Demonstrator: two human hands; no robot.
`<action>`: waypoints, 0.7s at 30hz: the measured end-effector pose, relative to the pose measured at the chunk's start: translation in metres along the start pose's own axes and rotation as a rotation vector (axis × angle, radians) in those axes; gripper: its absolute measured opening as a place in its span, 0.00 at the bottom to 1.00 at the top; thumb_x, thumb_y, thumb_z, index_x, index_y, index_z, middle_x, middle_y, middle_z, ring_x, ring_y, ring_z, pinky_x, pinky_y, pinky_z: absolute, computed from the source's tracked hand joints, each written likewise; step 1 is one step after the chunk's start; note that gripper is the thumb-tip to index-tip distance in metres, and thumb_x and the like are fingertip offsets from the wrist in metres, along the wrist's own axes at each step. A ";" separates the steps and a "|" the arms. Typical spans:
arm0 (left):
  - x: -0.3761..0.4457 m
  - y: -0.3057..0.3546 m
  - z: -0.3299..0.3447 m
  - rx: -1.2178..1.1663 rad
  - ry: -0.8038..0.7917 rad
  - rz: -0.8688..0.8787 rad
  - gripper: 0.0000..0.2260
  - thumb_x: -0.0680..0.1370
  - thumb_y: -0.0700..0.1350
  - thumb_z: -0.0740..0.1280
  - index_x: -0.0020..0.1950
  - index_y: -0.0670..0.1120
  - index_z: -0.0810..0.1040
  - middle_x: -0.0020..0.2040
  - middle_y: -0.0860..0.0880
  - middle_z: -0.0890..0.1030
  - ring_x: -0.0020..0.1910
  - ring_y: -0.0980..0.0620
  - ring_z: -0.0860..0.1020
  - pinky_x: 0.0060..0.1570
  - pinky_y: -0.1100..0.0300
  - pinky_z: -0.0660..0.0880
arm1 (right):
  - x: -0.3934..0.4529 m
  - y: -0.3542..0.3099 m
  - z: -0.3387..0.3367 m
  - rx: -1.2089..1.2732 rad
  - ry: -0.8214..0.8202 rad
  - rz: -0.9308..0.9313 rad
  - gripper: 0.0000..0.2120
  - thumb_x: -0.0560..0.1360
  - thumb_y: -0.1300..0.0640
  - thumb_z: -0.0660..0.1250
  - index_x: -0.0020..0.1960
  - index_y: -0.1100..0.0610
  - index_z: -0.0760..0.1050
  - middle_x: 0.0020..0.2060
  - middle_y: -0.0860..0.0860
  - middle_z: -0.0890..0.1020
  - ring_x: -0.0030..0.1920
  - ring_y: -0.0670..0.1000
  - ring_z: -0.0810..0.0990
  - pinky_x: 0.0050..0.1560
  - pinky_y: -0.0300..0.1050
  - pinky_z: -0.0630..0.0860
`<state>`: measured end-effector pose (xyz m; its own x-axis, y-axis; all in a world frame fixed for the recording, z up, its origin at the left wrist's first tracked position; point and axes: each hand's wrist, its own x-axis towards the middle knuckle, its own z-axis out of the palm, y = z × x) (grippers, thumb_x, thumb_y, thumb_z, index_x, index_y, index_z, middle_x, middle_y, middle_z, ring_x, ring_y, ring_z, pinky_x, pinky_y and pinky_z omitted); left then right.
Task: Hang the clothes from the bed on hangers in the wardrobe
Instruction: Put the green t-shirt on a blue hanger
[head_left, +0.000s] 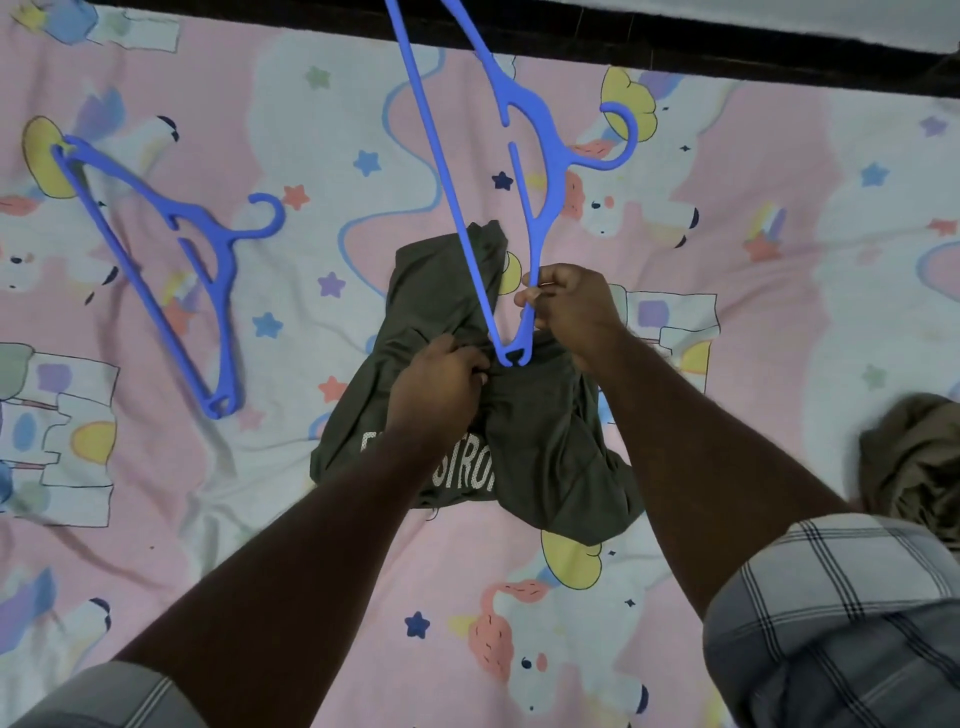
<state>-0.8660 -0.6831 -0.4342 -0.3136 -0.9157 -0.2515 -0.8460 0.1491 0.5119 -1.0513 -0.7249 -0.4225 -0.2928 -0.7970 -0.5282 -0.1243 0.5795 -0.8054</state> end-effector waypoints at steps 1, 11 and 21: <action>0.000 0.000 -0.001 -0.011 0.007 -0.001 0.08 0.79 0.45 0.67 0.55 0.49 0.84 0.52 0.48 0.77 0.50 0.46 0.78 0.45 0.54 0.76 | 0.000 0.000 -0.001 0.005 -0.009 0.002 0.05 0.78 0.65 0.67 0.52 0.58 0.80 0.41 0.52 0.85 0.44 0.50 0.85 0.53 0.50 0.83; -0.010 -0.005 -0.002 -0.161 0.089 -0.001 0.06 0.78 0.43 0.69 0.53 0.48 0.84 0.50 0.49 0.79 0.50 0.48 0.78 0.49 0.50 0.77 | -0.002 -0.003 -0.004 0.118 -0.084 0.014 0.07 0.79 0.66 0.66 0.49 0.57 0.80 0.43 0.55 0.85 0.45 0.53 0.84 0.51 0.48 0.83; -0.013 -0.013 0.004 -0.168 0.063 -0.052 0.08 0.78 0.42 0.68 0.55 0.47 0.84 0.52 0.48 0.82 0.52 0.48 0.79 0.51 0.52 0.76 | -0.005 -0.001 -0.006 0.146 -0.027 -0.021 0.05 0.80 0.65 0.66 0.53 0.60 0.79 0.41 0.52 0.85 0.44 0.50 0.85 0.45 0.42 0.81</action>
<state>-0.8524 -0.6719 -0.4409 -0.2391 -0.9428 -0.2320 -0.7747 0.0412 0.6310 -1.0557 -0.7205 -0.4180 -0.2660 -0.8140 -0.5164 0.0093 0.5335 -0.8457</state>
